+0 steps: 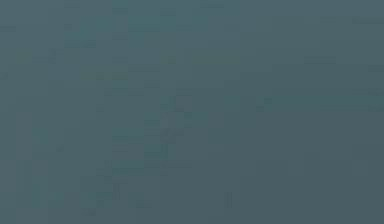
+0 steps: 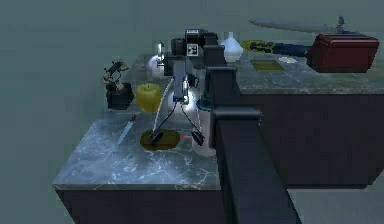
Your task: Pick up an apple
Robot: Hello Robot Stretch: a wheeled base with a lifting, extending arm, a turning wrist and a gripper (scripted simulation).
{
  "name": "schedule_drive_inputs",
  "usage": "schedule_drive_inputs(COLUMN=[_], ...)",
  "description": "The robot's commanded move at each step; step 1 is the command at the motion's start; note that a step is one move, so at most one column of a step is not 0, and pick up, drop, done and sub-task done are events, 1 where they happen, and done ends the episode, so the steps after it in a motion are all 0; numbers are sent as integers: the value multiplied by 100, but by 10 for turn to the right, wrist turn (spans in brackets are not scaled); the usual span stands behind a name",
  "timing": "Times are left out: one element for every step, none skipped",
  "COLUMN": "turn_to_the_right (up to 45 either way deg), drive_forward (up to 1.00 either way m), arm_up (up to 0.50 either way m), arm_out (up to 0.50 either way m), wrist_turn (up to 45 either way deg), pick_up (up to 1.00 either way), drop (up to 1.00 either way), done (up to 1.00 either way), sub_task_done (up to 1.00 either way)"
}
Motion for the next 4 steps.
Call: schedule_drive_inputs(turn_to_the_right=[0, 0, 0, 0], drive_forward=[0, 0, 0, 0], arm_up=[0, 0, 0, -8], arm_out=[0, 0, 0, 0], wrist_turn=[450, 450, 450, 0], pick_up=[0, 0, 0, 0], drop=[0, 0, 0, 0], done=[0, 0, 0, 0], sub_task_done=[0, 0, 0, 0])
